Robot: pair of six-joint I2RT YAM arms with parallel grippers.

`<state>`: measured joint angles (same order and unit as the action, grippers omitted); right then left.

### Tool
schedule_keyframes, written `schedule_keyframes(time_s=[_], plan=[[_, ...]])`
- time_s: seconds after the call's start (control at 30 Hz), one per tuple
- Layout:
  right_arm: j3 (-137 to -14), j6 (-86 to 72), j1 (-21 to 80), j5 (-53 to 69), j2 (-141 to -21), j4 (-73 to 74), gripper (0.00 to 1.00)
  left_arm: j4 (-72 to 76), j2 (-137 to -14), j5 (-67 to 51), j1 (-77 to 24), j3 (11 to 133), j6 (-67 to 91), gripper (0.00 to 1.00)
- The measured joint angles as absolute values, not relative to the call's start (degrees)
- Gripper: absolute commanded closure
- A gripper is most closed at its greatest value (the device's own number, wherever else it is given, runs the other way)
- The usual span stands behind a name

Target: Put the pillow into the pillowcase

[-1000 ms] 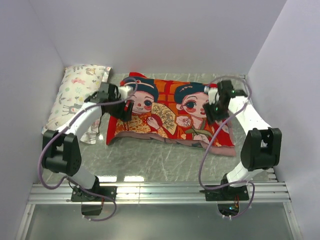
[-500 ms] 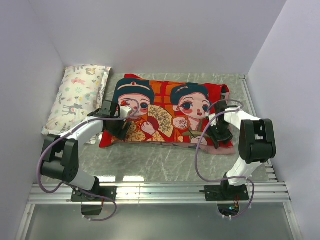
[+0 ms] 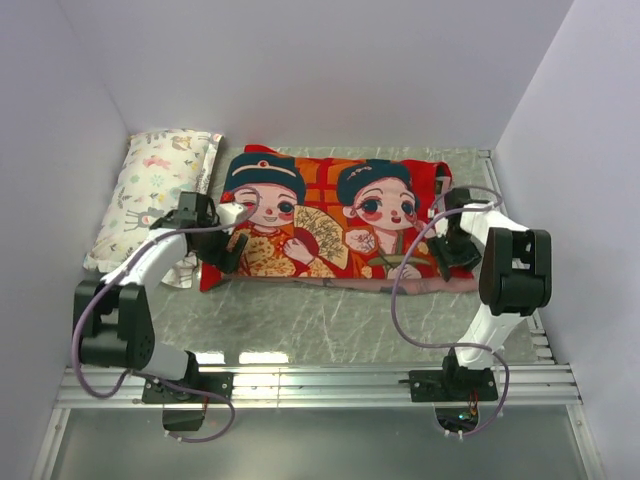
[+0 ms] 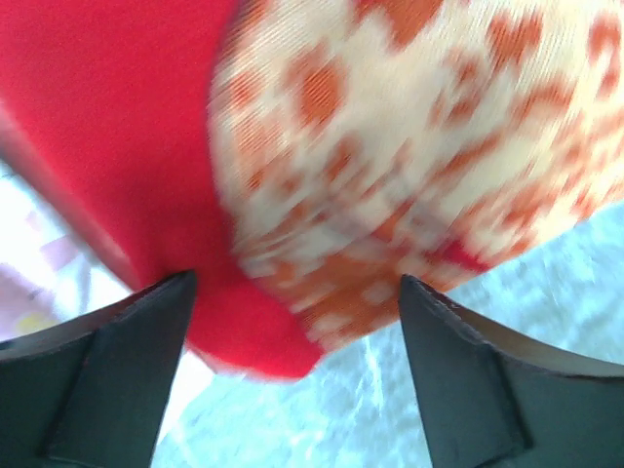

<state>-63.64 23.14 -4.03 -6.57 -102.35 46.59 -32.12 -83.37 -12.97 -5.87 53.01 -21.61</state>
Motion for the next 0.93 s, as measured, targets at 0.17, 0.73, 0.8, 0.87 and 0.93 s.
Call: schedule_keyframes(time_s=[0.17,0.73,0.8,0.87,0.93], plan=[[-72.0,24.0,-7.6,-10.6,-103.0,44.7,0.26,-39.0,-79.2,-19.8,-3.9,63.2,-20.3,0.01],[-71.6,14.2,-7.5,19.0,-63.5,46.6,0.00,-33.2,-72.8,-23.9,-2.8,69.6,-3.5,0.01],[-66.1,12.3,-6.1,19.4,-61.5,45.1,0.00,-31.9,-72.5,-22.5,-2.8,67.1,-3.1,0.00],[-61.2,10.8,-4.2,19.1,-61.1,43.9,0.00,-31.0,-72.6,-20.8,-2.8,64.3,-2.6,0.01],[-56.8,9.5,-1.4,17.7,-61.4,43.0,0.00,-30.8,-72.6,-19.2,-2.8,62.5,-2.2,0.00]])
